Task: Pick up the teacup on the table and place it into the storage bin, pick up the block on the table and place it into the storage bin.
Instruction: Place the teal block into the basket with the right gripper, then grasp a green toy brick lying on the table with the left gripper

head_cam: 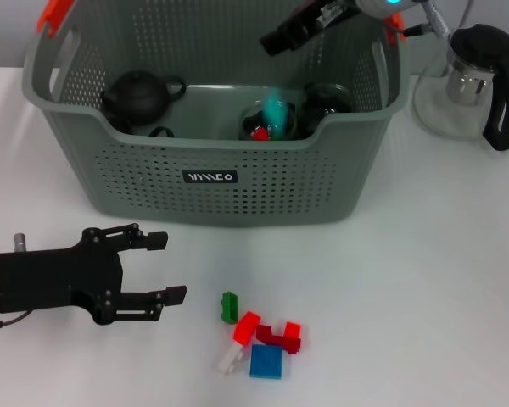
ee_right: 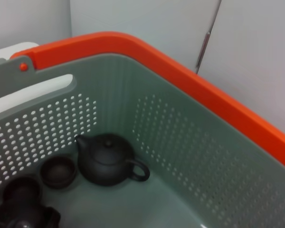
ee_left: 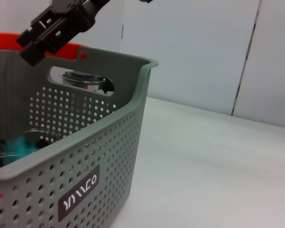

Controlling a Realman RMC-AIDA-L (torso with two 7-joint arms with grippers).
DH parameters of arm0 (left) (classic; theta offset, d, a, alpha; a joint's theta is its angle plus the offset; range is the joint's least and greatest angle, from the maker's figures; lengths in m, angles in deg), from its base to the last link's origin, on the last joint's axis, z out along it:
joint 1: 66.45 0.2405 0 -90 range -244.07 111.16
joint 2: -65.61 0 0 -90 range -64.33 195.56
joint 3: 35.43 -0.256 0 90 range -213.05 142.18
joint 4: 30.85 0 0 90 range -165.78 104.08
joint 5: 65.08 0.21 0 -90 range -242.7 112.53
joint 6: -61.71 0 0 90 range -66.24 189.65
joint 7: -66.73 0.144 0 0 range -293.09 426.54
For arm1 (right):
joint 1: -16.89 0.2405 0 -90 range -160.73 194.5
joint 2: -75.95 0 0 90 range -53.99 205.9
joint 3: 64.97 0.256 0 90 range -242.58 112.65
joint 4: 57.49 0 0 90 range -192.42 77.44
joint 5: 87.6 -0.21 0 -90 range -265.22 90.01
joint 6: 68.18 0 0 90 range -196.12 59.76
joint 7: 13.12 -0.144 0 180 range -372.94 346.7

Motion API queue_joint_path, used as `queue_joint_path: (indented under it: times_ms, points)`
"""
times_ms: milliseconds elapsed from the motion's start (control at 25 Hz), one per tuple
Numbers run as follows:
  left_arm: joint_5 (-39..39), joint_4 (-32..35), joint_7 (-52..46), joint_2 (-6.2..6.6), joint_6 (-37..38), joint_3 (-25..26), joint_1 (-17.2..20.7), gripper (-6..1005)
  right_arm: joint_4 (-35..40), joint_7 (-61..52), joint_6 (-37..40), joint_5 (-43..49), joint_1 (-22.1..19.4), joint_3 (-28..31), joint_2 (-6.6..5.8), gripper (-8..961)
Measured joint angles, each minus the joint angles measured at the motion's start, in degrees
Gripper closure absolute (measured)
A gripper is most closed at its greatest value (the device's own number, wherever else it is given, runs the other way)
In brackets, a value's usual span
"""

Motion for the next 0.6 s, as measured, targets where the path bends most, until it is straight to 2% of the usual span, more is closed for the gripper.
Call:
queue_joint_path:
  times_ms: [200, 320, 520, 600]
  points:
    - [0.0, 0.0, 0.0, 0.07, 0.1, 0.0, 0.0, 169, 3.2, 1.2, -0.1, -0.4, -1.4, 0.2, -0.01, 242]
    - [0.0, 0.0, 0.0, 0.08, 0.1, 0.0, 0.0, 169, 10.9, 2.5, 2.5, -2.8, -4.3, 0.2, 0.0, 173]
    - [0.0, 0.0, 0.0, 0.09, 0.2, 0.0, 0.1, 170, 26.2, 10.4, 12.9, -15.8, -11.3, 1.5, -0.06, 58]
    - [0.0, 0.0, 0.1, 0.09, 0.2, 0.0, 0.1, 170, 30.9, 14.7, 18.7, -21.0, -14.1, 2.1, -0.06, 42]
